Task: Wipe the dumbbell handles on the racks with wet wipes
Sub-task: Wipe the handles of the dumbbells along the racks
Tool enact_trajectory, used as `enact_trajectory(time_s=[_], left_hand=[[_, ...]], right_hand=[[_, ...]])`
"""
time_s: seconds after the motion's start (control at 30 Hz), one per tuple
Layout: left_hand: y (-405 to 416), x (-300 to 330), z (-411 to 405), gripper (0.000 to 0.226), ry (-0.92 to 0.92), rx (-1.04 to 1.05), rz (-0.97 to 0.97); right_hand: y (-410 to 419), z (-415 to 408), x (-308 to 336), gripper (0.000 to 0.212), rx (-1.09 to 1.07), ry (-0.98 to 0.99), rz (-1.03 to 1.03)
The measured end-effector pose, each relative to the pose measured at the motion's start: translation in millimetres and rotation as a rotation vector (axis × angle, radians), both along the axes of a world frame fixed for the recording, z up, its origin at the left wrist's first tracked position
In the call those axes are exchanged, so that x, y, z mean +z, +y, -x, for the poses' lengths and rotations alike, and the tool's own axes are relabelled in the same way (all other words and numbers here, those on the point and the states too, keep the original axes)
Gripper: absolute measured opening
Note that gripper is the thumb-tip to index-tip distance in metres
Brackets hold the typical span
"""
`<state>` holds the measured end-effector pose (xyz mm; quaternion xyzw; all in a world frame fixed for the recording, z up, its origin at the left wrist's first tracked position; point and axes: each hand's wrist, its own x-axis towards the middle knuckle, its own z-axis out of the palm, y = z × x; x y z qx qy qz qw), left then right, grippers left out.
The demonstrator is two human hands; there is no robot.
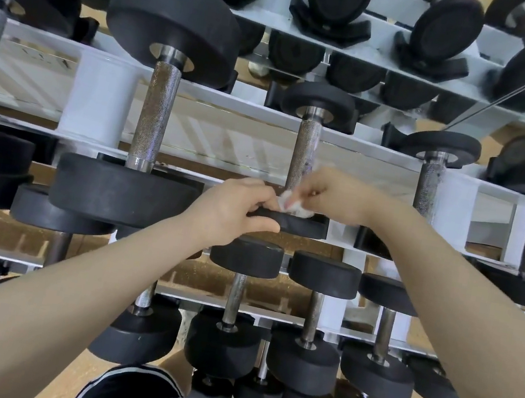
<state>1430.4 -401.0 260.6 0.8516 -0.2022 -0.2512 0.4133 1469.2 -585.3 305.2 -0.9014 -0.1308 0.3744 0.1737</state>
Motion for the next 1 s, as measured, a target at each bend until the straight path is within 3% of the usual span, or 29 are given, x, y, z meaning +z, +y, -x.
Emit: enact_trajectory(time_s=[0.07,0.13,0.2,0.27,0.37,0.47,0.6,0.77,0.8,0.93,1.0], left_hand=[[-0.5,0.6,-1.1,0.025,-0.003,-0.008,-0.009],[-1.3,1.0,-1.6,0.026,-0.007,-0.009,-0.018],[-1.6,0.8,-1.2,0.027,-0.009,-0.001,-0.015],[-2.0,0.3,0.2,0.025,-0.018,0.003,-0.012],[-2.4,-1.0,2.3,0.021,-0.034,0.007,0.01],[-1.6,-0.5,2.8,0.022,-0.034,0.021,0.016],[-2.1,0.7,1.8,0.022,-0.054,-0.006,0.011],[-2.5,-0.2,1.9,0.023,-0.053,0.012,0.013],[-4.0,0.7,2.4,0.023,-0.052,0.015,0.015],[-11.9,5.6,1.8,0.021,-0.052,0.0,-0.04],[-11.8,6.6,-0.2,0.017,-0.007,-0.012,-0.05]], right_hand=[[-8.9,3.9,-1.9,0.029,-0.325,0.04,-0.207],[-13.9,-6.1,-16.2,0.027,-0.855,-0.02,-0.491],[-10.4,-22.8,-33.9,0.029,-1.292,0.054,-0.727],[-5.2,-37.0,-46.2,0.034,-1.581,0.095,-0.878],[-6.5,-48.6,-50.5,0.031,-1.832,0.052,-0.963],[-4.7,-45.6,-48.0,0.025,-1.835,0.092,-0.963],[-3.7,-36.8,-45.7,0.025,-1.446,0.24,-0.793],[-24.2,2.0,-35.8,0.018,-0.76,0.208,-0.156],[-25.7,4.3,-37.6,0.019,-0.761,0.214,-0.164],[-20.9,-23.3,-43.7,0.02,-1.395,0.115,-0.479],[-13.6,-35.2,-45.4,0.022,-1.511,0.135,-0.618]])
